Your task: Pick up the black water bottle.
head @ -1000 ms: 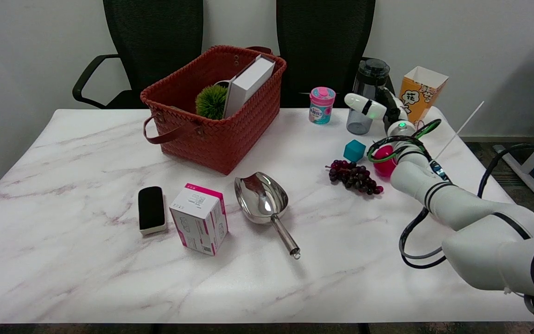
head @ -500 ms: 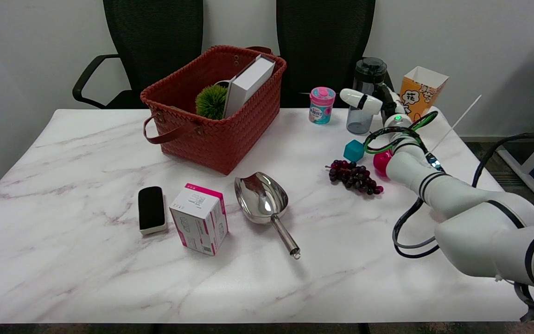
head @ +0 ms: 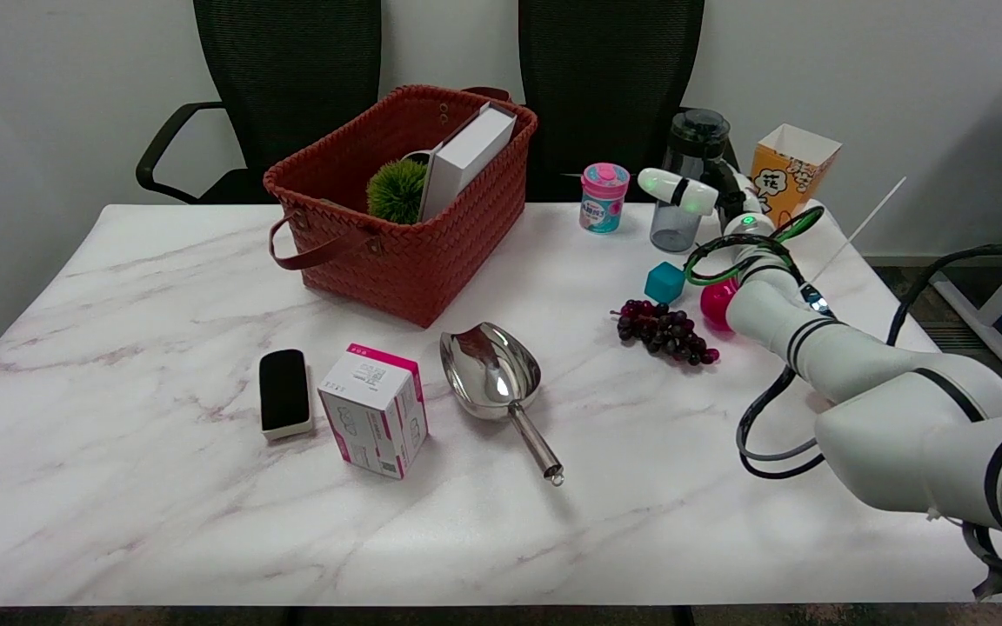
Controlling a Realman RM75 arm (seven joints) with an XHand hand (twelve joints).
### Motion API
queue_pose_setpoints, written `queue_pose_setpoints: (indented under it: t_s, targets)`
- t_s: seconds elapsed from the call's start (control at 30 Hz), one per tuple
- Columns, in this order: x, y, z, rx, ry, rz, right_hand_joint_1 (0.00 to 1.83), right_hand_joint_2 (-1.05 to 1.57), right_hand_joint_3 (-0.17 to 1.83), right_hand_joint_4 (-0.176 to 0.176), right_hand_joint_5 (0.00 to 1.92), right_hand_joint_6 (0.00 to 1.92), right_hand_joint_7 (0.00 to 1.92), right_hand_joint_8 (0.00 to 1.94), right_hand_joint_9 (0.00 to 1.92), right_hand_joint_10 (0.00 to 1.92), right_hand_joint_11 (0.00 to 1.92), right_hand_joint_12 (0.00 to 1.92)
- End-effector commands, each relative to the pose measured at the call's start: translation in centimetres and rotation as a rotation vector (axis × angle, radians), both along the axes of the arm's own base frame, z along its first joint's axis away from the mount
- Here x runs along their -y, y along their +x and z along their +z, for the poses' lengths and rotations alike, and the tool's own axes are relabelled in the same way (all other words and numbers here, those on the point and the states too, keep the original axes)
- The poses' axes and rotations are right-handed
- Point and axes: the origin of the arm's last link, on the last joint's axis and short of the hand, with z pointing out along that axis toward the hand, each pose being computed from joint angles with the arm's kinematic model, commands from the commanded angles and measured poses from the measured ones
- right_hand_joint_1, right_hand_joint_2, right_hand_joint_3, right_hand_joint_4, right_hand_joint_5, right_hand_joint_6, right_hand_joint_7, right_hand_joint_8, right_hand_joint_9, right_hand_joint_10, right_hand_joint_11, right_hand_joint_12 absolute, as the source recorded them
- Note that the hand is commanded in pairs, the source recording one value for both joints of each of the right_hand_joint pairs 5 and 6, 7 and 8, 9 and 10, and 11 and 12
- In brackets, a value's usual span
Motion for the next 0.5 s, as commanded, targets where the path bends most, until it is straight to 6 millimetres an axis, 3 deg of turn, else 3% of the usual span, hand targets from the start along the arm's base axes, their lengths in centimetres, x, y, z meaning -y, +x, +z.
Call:
queue_pose_setpoints:
  t_s: [0.03,0.5]
  targets:
    - [-1.06,-0.98,1.17,0.008,-0.031,-0.029,1.04,-0.1,0.33,0.0,0.09,0.09,0.18,0.18,0.14,0.14,0.04,0.04]
    - [-1.16,-1.07,1.28,0.0,-0.033,-0.037,1.13,-0.02,0.25,0.0,0.11,0.11,0.21,0.21,0.18,0.18,0.1,0.1]
